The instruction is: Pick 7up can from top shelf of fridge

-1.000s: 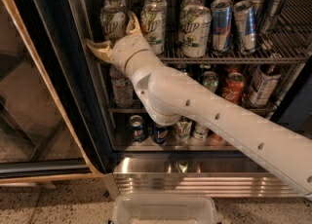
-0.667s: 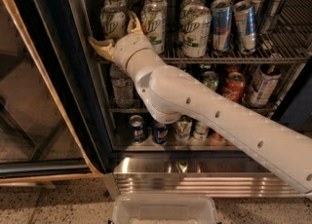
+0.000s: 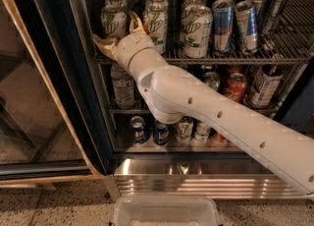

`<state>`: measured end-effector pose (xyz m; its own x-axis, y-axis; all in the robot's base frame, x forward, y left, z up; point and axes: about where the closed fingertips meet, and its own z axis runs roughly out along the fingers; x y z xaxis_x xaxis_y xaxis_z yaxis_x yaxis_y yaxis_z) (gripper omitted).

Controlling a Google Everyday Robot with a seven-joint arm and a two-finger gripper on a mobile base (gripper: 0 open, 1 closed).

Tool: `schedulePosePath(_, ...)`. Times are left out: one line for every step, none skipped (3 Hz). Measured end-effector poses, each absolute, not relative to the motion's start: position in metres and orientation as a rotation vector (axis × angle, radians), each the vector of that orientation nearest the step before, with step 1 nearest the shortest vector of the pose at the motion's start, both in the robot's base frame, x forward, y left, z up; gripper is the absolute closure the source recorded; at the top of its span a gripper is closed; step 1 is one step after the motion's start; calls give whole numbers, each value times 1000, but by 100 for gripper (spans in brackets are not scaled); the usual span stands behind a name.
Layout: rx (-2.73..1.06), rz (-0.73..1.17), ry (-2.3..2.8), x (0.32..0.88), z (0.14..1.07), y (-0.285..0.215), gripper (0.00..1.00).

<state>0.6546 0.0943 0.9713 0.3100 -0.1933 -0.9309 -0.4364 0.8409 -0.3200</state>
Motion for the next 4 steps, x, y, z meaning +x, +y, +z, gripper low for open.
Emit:
schedulePosePath(-579, 165, 1275, 659, 970, 89, 28)
schedulePosePath(-568, 157, 1291, 666, 966, 84, 28)
schedulePosePath(-571, 158, 1303, 670, 962, 85, 46)
schedulePosePath(-571, 159, 1304, 671, 962, 85, 69)
